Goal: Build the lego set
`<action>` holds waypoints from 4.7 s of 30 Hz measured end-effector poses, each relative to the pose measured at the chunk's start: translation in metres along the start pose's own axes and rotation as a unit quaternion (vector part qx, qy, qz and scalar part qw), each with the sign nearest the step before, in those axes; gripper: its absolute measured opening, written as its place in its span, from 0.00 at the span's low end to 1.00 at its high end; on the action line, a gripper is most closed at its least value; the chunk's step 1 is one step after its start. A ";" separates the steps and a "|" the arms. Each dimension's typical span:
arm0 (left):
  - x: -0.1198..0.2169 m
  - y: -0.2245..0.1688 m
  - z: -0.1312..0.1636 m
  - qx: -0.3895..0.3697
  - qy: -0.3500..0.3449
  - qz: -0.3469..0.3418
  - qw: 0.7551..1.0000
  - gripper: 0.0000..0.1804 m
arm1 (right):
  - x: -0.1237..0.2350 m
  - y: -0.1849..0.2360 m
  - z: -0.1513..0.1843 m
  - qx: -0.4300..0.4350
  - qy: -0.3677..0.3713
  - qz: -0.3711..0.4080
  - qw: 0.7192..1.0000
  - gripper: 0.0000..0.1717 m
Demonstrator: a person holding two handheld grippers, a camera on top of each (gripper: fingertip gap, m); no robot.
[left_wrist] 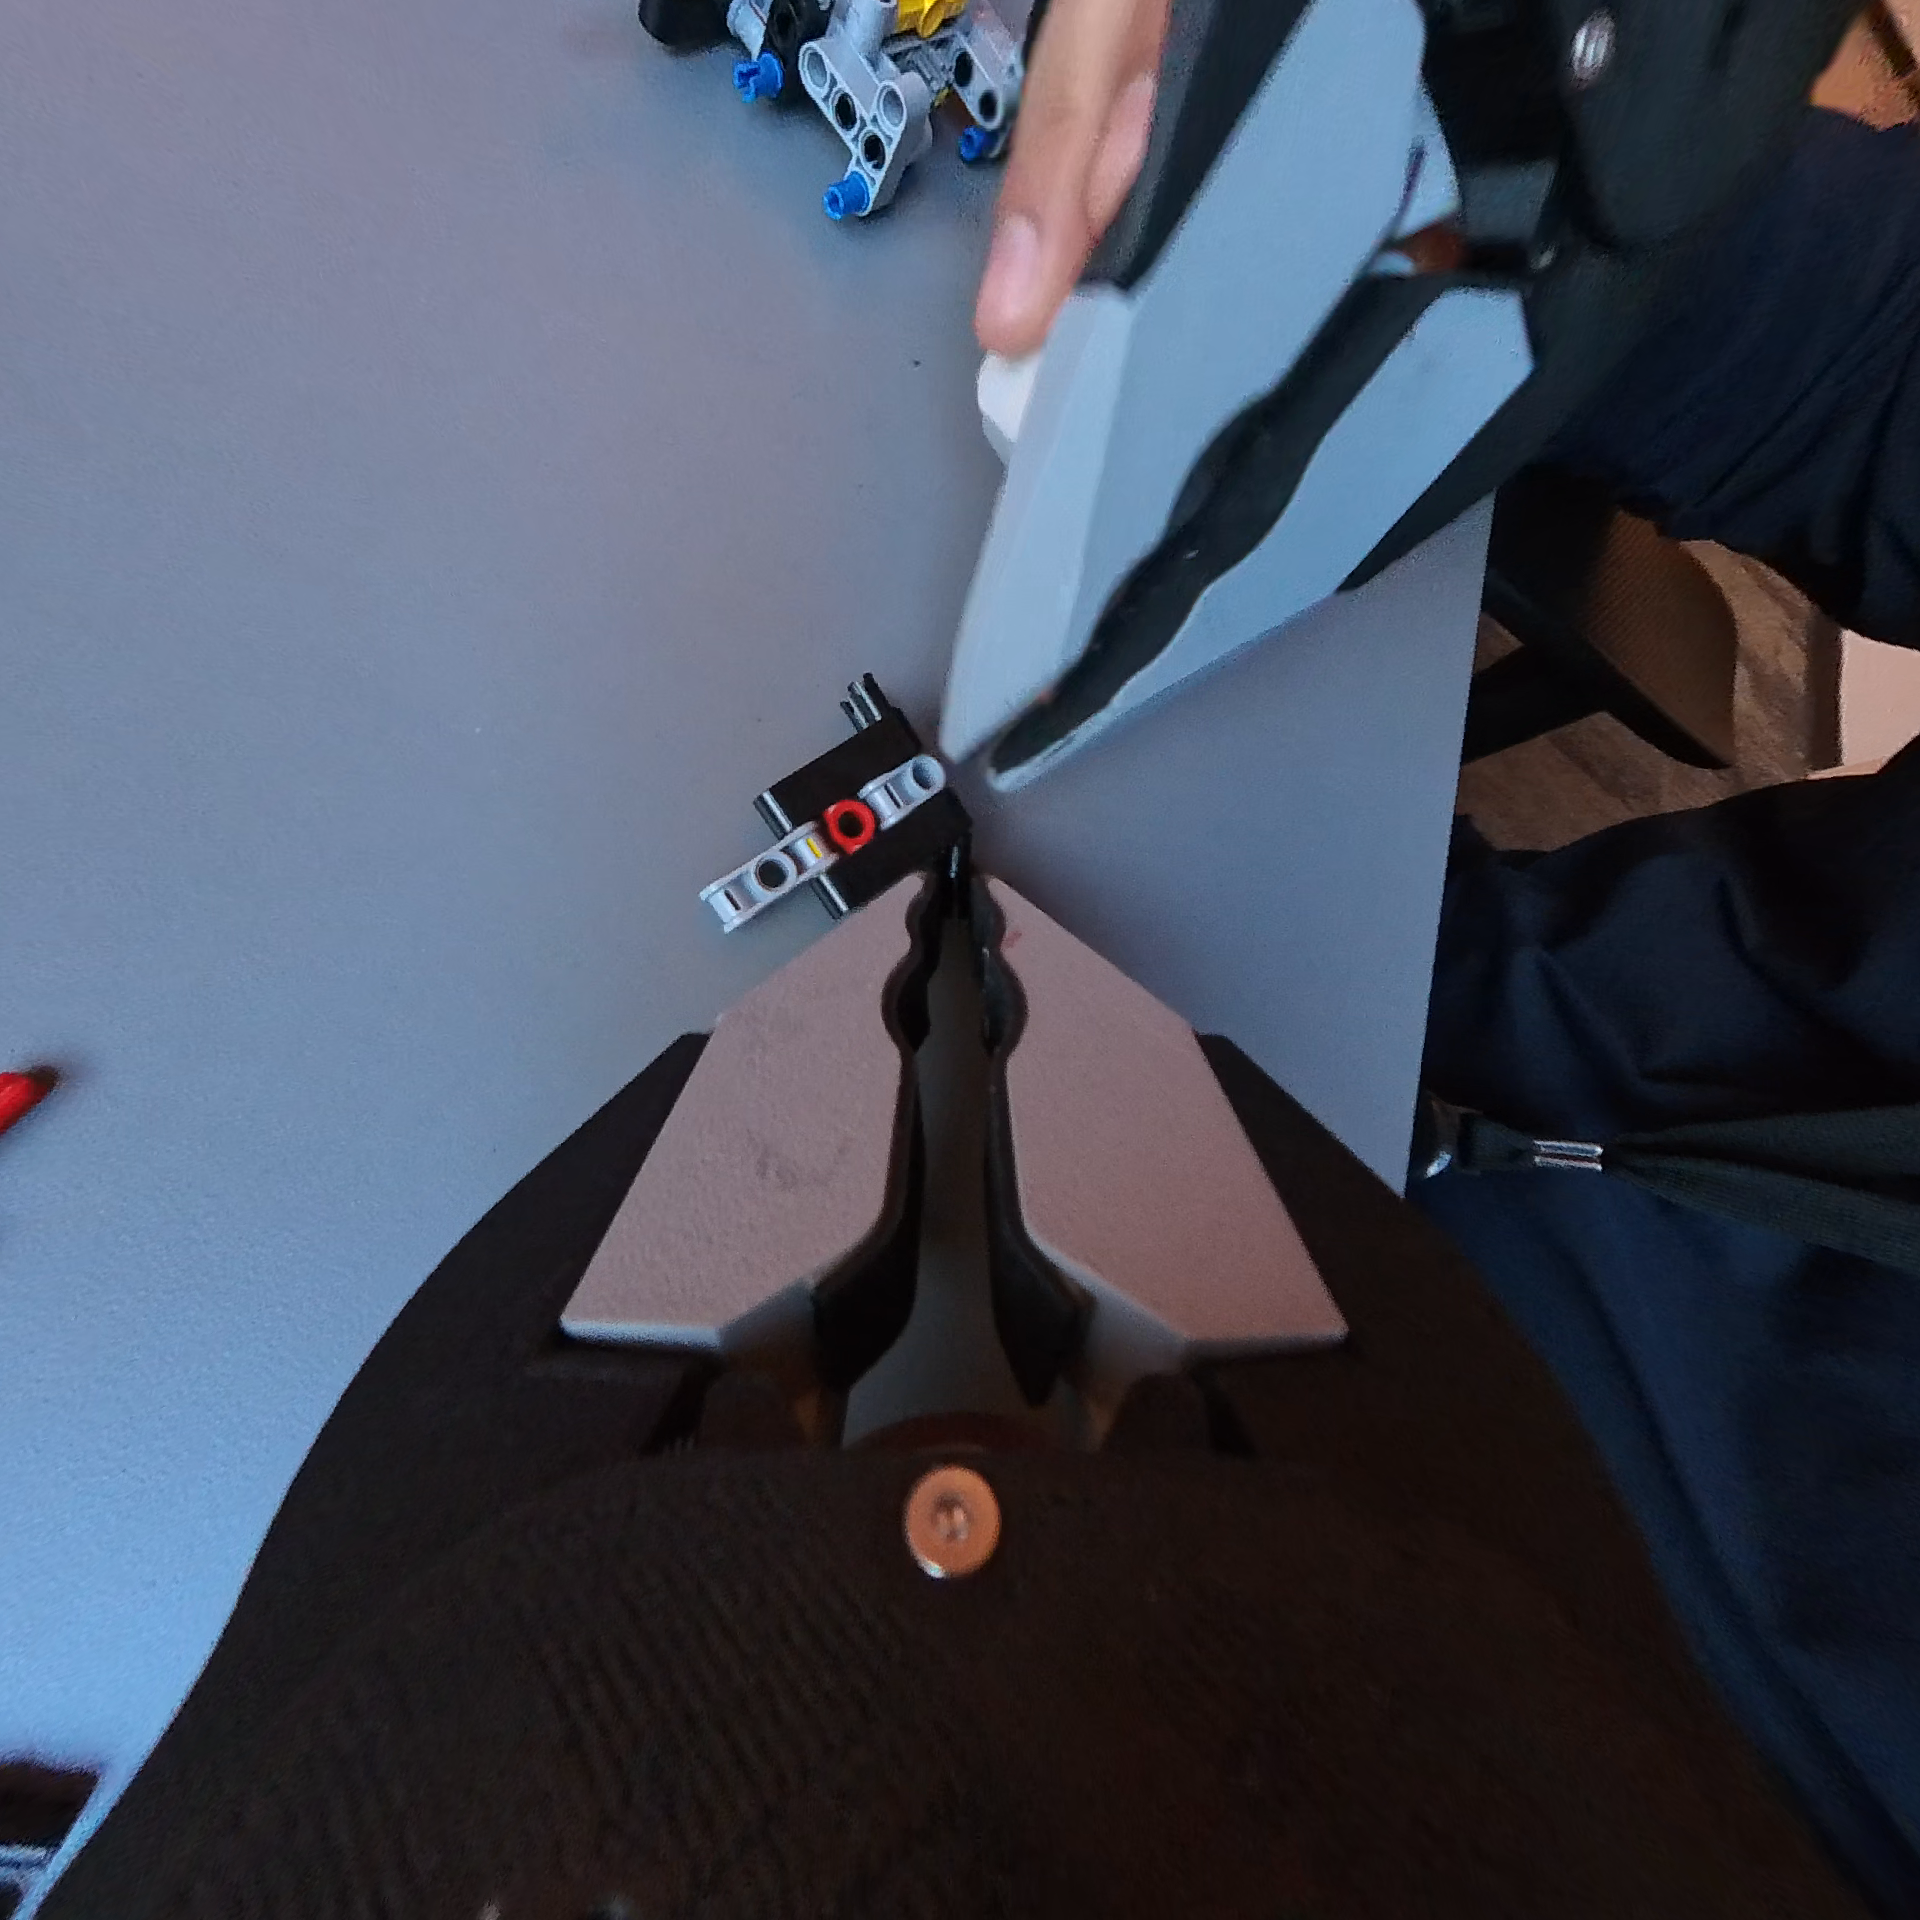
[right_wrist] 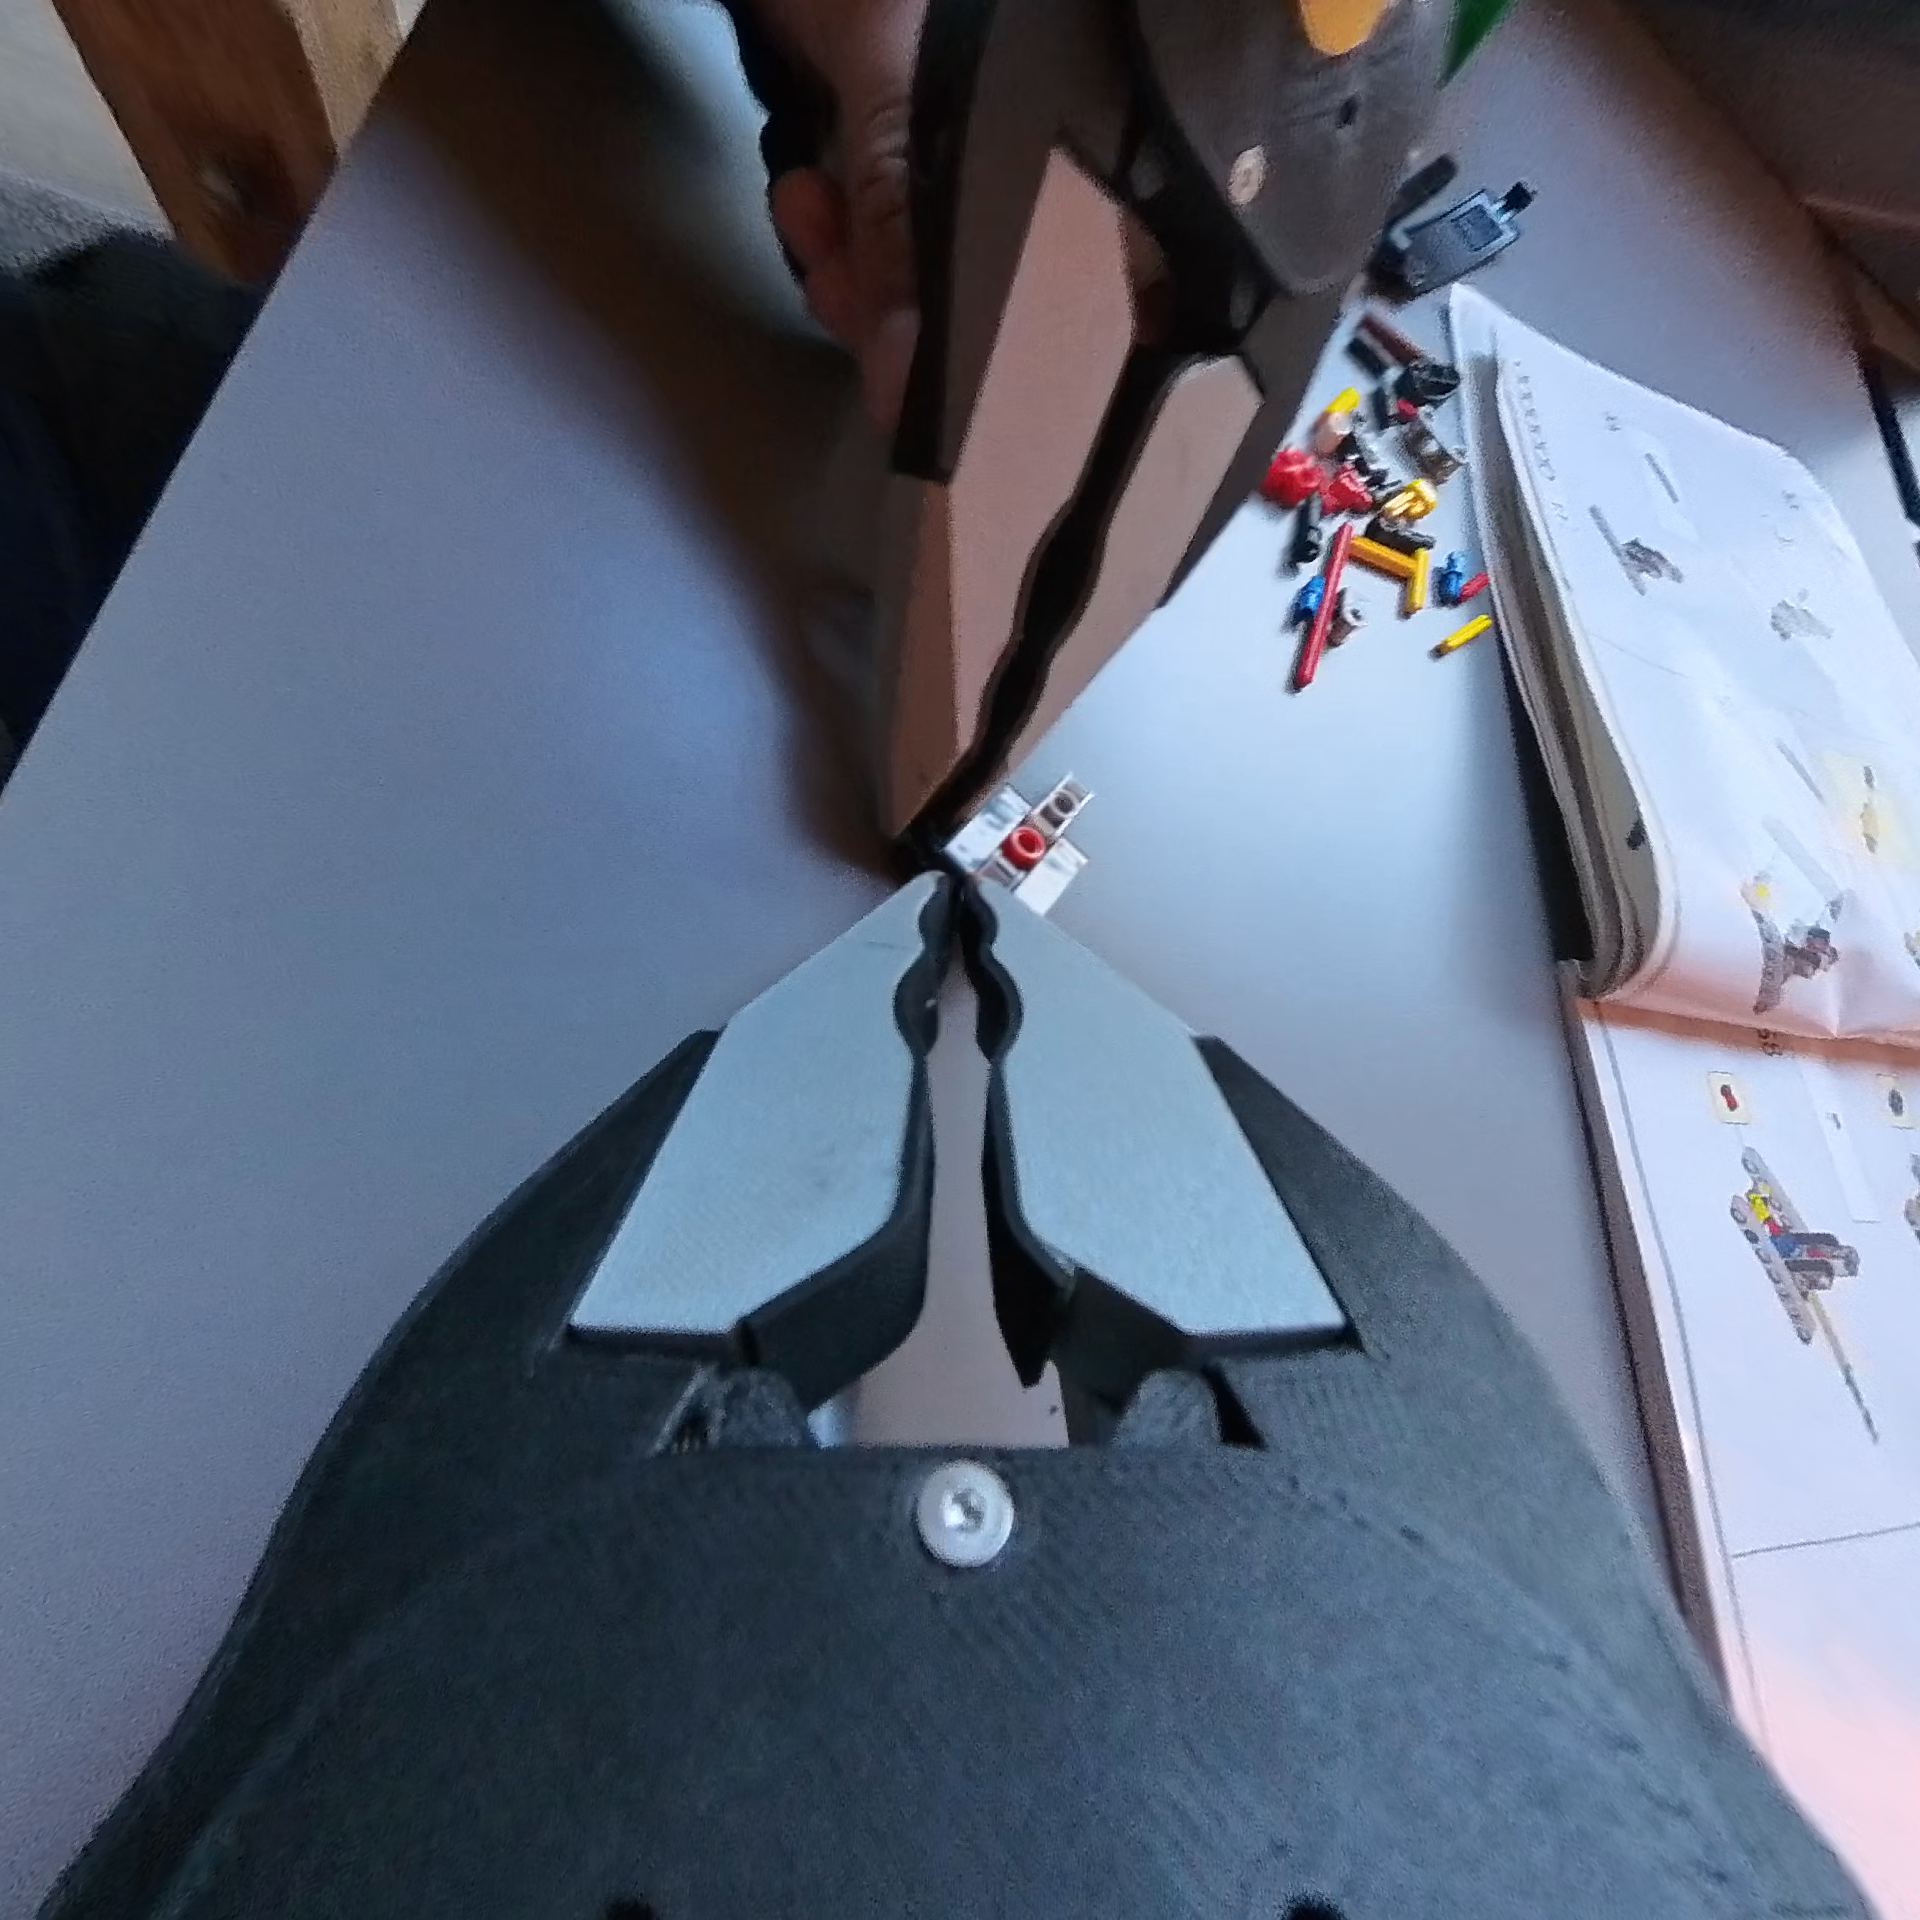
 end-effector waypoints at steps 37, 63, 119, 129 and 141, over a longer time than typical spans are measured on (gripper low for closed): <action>0.013 -0.001 0.011 0.006 0.029 0.012 0.999 0.01 | -0.008 0.005 -0.004 0.004 0.032 -0.017 0.999 0.11; 0.015 -0.015 0.003 -0.035 0.010 0.048 0.998 0.01 | -0.014 0.028 -0.019 0.117 0.016 0.032 0.992 0.00; 0.006 -0.006 0.001 -0.035 0.024 0.006 0.999 0.01 | 0.008 -0.009 0.004 -0.133 0.005 -0.052 0.990 0.13; 0.003 -0.007 0.001 -0.030 0.022 0.008 0.999 0.01 | -0.005 -0.004 0.009 -0.129 0.052 -0.040 0.990 0.10; 0.007 -0.010 0.002 -0.030 0.040 -0.032 0.998 0.01 | -0.008 0.002 0.003 -0.138 0.090 0.030 0.986 0.10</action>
Point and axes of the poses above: each gripper's, where its closed fingertips meet, x back along the fingers, z out of its underside, y = z × x across the jaws, the point moved 5 cm from there along x, back along the fingers, and after that the axes turned 14 degrees about -x, right-handed, at the moved point
